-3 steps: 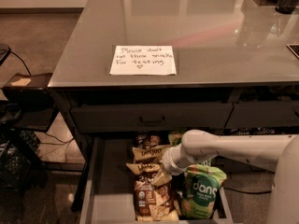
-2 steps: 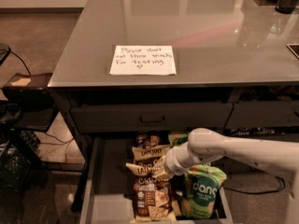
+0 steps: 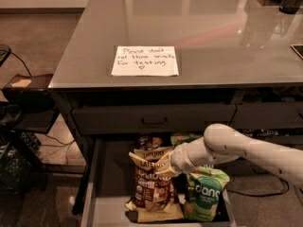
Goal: Pick brown chip bag from middle drawer and place on counter
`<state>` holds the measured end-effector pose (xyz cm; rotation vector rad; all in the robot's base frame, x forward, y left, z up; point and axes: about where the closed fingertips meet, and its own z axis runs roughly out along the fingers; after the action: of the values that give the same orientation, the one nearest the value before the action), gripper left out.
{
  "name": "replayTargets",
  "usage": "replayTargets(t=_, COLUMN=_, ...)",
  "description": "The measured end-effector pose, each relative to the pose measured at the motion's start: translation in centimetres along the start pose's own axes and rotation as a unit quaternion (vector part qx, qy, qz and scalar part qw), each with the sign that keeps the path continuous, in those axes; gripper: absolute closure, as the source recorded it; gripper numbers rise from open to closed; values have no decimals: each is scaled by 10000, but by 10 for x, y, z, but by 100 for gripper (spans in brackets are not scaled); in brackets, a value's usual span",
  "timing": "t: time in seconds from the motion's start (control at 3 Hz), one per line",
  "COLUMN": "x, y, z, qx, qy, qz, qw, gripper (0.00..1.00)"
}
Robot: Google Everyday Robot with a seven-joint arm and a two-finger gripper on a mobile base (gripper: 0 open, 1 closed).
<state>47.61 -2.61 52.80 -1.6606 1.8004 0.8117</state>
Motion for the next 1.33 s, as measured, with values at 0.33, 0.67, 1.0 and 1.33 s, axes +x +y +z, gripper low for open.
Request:
replayTargets(t=0.33, x=0, y=0, z=0, qx=1, qy=-1, qz=0, qw=10000, gripper=100)
replayTargets(t=0.67, x=-20, y=0, z=-22, qx=58, qy=-100, qz=19, qw=9999, gripper=100)
replayTargets(t=1.0, x=-55, y=4, z=-50, qx=86, qy=-169, qz=62, qw=9998, gripper=100)
replayTargets(t=1.33, x=-91, y=11, z=-85, qx=184, qy=-182, qz=-8, qw=9997, gripper=100)
